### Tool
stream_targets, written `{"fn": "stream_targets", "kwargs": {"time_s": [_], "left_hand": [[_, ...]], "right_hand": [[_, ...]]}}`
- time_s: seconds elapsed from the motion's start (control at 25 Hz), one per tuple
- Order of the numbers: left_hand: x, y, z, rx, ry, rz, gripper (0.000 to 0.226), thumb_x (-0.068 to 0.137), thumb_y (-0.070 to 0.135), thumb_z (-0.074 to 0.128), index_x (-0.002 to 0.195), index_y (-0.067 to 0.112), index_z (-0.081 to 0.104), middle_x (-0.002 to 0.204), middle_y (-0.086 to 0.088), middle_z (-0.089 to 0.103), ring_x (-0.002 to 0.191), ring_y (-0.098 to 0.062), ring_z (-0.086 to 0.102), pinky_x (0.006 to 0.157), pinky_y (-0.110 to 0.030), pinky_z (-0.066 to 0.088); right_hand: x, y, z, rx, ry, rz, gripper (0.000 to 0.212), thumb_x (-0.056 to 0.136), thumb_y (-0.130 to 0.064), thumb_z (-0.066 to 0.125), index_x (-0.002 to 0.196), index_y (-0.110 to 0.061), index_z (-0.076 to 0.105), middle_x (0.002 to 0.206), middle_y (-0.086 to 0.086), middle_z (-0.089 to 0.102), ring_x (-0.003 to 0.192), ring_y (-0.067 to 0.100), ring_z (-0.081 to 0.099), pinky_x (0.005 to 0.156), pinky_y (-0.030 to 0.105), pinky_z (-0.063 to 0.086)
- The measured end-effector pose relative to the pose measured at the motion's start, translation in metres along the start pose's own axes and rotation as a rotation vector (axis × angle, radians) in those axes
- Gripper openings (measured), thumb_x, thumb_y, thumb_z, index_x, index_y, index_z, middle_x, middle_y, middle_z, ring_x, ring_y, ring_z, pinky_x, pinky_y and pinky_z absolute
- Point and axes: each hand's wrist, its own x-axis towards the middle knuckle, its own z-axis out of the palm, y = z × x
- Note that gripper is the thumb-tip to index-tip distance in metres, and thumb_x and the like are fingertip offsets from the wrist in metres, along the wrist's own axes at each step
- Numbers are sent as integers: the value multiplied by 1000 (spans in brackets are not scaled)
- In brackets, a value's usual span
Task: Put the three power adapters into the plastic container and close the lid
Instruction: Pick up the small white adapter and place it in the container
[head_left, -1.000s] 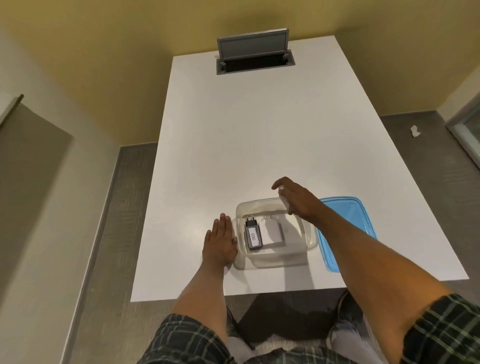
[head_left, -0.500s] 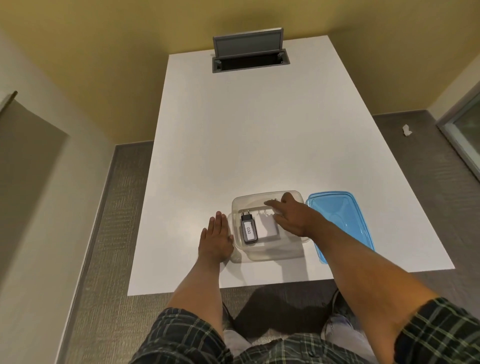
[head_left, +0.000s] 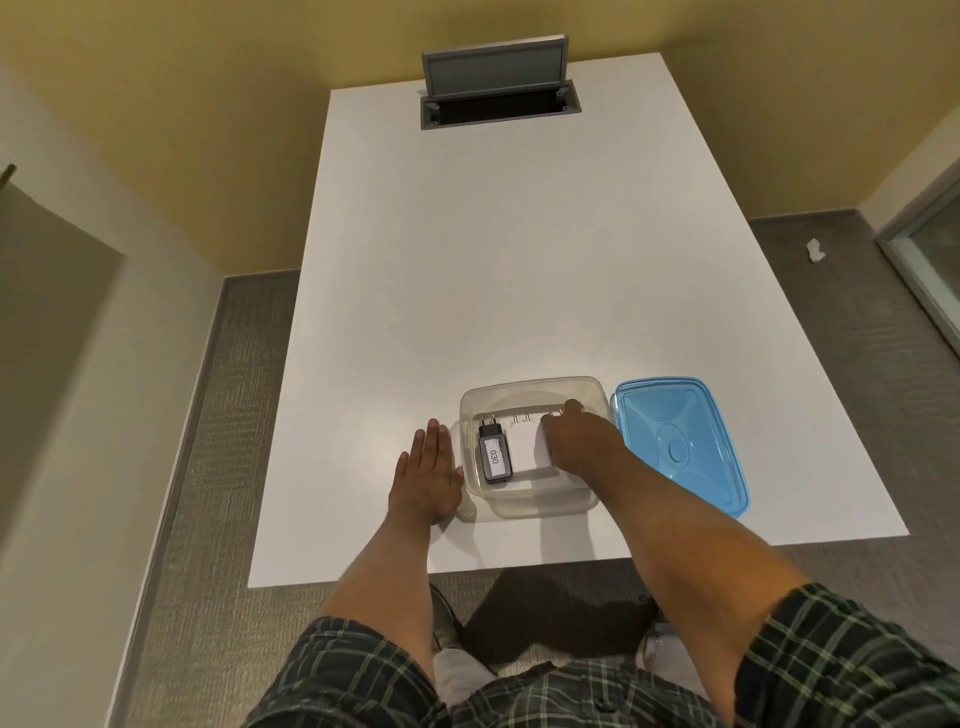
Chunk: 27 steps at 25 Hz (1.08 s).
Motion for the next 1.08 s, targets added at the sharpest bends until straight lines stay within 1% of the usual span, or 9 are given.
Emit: {"fn": "stream_targets", "kwargs": {"time_s": [0.16,0.52,0.68,0.8,0.88,0.92,0.96,1.0,1.08], "left_hand": [[1,-1,0,-9,-10,3,69,109,33,23,161,12,-16,169,-4,-24,158,-25,-17,130,-46,1],[-3,-4,10,68,56,8,69,109,40,20,161,11,-15,169,-8,-23,158,-27,-17,130,-46,0],[-4,-3,7,30,56,20,68,109,40,21,162,14,-13,170,-5,-21,159,-24,-16,130,-44,0],[-11,-2,-1,-36,153,28,61,110,33,26,164,15,6,173,-3,-4,160,-22,1,129,-39,13],[-12,3,-15,-105,217,2,51,109,28,30,157,13,33,168,-6,25,155,-27,27,121,-40,32],[-12,7,-25,-155,250,-30,42,109,28,31,144,13,48,156,-6,45,145,-31,43,111,-42,42],[-12,12,-35,-196,289,-65,36,108,29,31,127,13,57,137,-5,59,129,-34,55,100,-44,48],[-10,18,-44,-219,337,-97,35,108,31,30,113,12,59,120,-7,64,115,-36,61,92,-44,49],[-5,33,-62,-243,443,-143,40,109,34,28,101,10,59,106,-10,65,101,-36,61,86,-44,49]], "right_hand": [[4,-2,5,3,-12,27,38,93,-11,48,130,-10,55,128,19,47,112,37,60,81,42,55],[5,-2,5,56,-42,34,49,96,-15,43,144,-11,40,136,21,40,126,37,47,90,46,51],[2,-1,1,-8,-99,3,58,98,-15,40,154,-15,25,143,26,37,134,40,41,92,47,50],[0,-3,-5,3,-106,8,60,98,-18,42,155,-15,24,144,26,41,135,39,43,97,47,48],[1,-2,-14,4,-50,-7,51,94,-20,50,144,-12,43,134,19,54,125,36,55,95,44,49],[1,-1,-20,-11,-6,-39,42,91,-19,54,133,-11,54,126,16,60,117,35,61,89,41,50],[1,0,-25,-41,47,-85,34,89,-18,57,122,-11,61,118,13,65,109,34,65,79,37,49],[0,1,-31,-76,107,-131,26,88,-16,58,113,-11,65,111,11,68,102,33,68,71,34,45],[-2,4,-43,-102,222,-175,17,87,-14,54,99,-12,66,97,10,71,89,34,70,63,32,36]]}}
